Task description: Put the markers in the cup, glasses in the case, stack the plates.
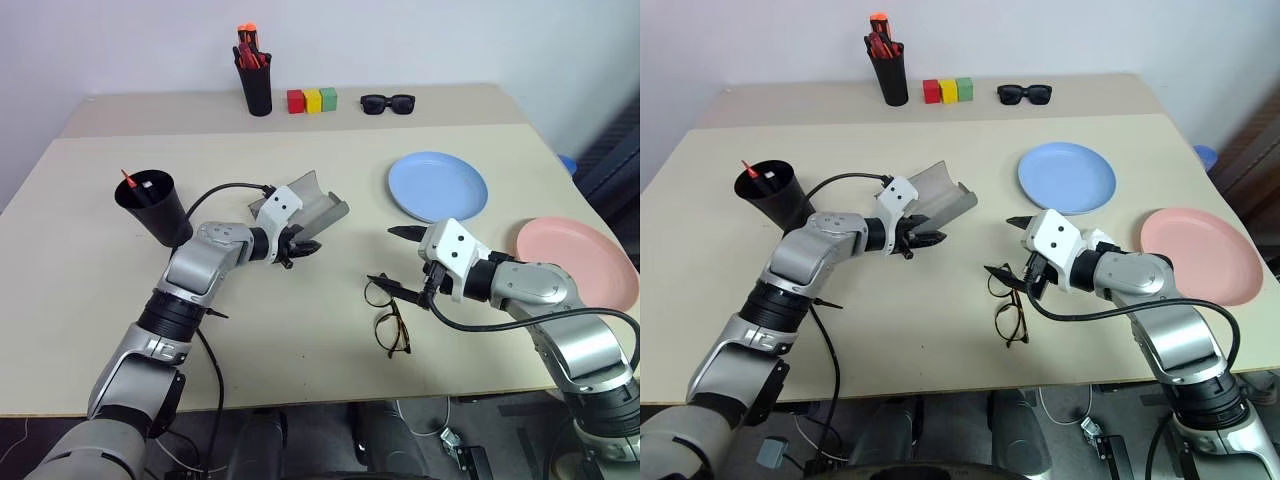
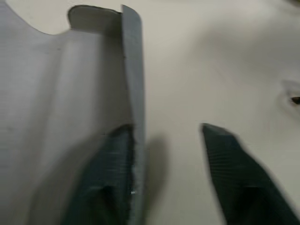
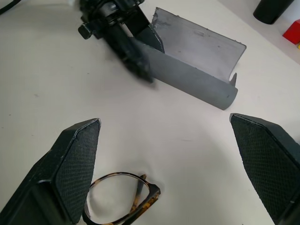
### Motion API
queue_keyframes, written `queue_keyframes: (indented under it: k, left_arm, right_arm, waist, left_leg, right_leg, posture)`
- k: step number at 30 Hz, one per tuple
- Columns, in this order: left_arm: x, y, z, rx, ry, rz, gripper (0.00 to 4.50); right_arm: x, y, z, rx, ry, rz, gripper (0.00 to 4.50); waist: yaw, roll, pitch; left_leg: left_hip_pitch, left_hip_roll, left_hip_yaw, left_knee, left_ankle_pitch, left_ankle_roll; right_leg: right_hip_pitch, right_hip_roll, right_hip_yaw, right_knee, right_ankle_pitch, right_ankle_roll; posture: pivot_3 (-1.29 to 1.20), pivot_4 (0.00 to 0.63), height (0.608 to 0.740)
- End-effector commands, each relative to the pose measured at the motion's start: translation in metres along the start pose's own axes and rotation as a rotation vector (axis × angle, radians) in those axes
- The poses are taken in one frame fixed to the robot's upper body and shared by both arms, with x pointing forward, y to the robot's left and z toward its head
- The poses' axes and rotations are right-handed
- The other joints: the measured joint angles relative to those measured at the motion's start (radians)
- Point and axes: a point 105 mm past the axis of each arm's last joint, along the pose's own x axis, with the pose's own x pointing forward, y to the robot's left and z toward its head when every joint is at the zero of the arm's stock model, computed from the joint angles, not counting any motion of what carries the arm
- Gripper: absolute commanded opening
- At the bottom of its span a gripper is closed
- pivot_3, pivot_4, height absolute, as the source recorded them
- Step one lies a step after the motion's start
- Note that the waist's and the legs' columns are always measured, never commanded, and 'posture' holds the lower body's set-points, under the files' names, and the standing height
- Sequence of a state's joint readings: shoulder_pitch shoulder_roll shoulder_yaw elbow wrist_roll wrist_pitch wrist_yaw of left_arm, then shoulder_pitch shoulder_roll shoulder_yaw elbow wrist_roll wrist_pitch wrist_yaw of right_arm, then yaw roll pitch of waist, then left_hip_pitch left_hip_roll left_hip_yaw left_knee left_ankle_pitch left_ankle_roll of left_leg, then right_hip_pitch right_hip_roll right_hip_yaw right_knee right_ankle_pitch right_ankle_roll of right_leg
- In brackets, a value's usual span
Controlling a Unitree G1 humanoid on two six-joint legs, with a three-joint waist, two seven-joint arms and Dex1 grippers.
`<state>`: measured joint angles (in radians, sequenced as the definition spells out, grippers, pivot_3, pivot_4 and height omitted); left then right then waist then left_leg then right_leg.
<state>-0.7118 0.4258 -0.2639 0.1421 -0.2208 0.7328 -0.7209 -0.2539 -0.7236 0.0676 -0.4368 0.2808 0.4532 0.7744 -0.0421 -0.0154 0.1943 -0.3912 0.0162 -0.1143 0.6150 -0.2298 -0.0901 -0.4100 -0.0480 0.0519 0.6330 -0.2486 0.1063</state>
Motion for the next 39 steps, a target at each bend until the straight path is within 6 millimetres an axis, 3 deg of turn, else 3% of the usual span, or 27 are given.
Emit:
queue_keyframes:
  k: [1,5,8,17,20,23,32,35,39]
  left_arm:
    - [-0.002,-0.004,0.006,0.085,-0.023,-0.022,0.11]
    - [-0.02,-0.025,0.002,0.493,-0.047,-0.177,0.05]
    - [-0.033,-0.035,-0.012,0.658,-0.017,-0.287,0.05]
    - [-0.054,-0.039,-0.021,0.612,-0.011,-0.405,0.05]
    - [-0.053,-0.035,-0.02,0.618,-0.012,-0.377,0.86]
    - [-0.053,-0.029,-0.012,0.607,-0.049,-0.316,2.31]
    - [-0.078,-0.025,0.0,0.539,-0.162,-0.234,2.31]
    - [-0.088,-0.028,-0.006,0.523,-0.164,-0.206,2.38]
    - [-0.096,-0.032,-0.019,0.462,-0.139,-0.177,2.38]
  right_arm:
    - [-0.002,0.0,0.014,-0.044,-0.041,-0.012,4.5]
    - [-0.003,0.0,0.011,0.07,-0.036,-0.004,4.5]
    - [-0.006,0.001,0.014,0.233,-0.062,0.017,4.5]
    - [-0.022,0.028,-0.021,0.402,0.215,0.068,4.5]
    - [-0.025,0.03,-0.03,0.425,0.255,0.042,4.5]
    - [-0.028,0.029,-0.032,0.469,0.258,0.024,4.5]
    - [-0.033,0.042,-0.043,0.704,0.287,0.021,4.5]
    - [-0.03,0.043,-0.045,0.773,0.283,0.009,3.72]
    - [-0.025,0.045,-0.051,0.826,0.309,-0.007,1.69]
  waist:
    - [0.001,0.0,0.0]
    - [-0.003,0.0,0.0]
    - [0.002,0.0,0.0]
    - [0.026,0.0,0.0]
    - [0.026,0.0,0.0]
    - [0.024,0.0,0.0]
    - [0.023,0.0,0.0]
    - [0.023,0.0,0.0]
    - [0.022,0.0,0.0]
  left_leg:
    - [0.0,0.0,0.0,0.0,0.0,0.0]
    - [0.001,0.0,0.0,-0.001,0.0,0.0]
    - [0.0,0.0,0.0,-0.001,0.0,0.0]
    - [-0.001,0.0,0.001,0.0,-0.001,0.001]
    - [-0.001,0.0,0.001,0.0,-0.001,0.001]
    - [-0.001,0.0,0.001,0.0,-0.001,0.001]
    - [0.0,0.0,0.001,0.0,-0.001,0.002]
    - [-0.001,0.0,0.001,0.0,-0.001,0.002]
    - [0.0,0.0,0.001,0.0,-0.001,0.002]
  right_leg:
    - [0.0,0.0,0.0,0.0,0.0,0.0]
    - [0.0,0.0,0.0,0.0,0.0,0.0]
    - [-0.001,0.0,0.0,0.0,-0.001,-0.003]
    - [0.0,-0.001,0.0,-0.002,-0.002,-0.004]
    - [0.0,-0.001,0.0,-0.002,-0.002,-0.004]
    - [0.0,-0.001,0.0,-0.001,-0.002,-0.004]
    - [0.0,0.0,0.0,-0.001,-0.002,-0.004]
    - [0.0,0.0,0.0,-0.001,-0.002,-0.004]
    - [0.0,0.0,0.0,-0.001,-0.002,-0.004]
  posture:
    - [0.0,0.15,0.74]
    - [0.0,0.15,0.74]
    - [0.0,0.15,0.74]
    - [0.0,0.15,0.74]
    - [0.0,0.15,0.74]
    - [0.0,0.15,0.74]
    - [0.0,0.15,0.74]
    - [0.0,0.15,0.74]
    - [0.0,0.15,0.74]
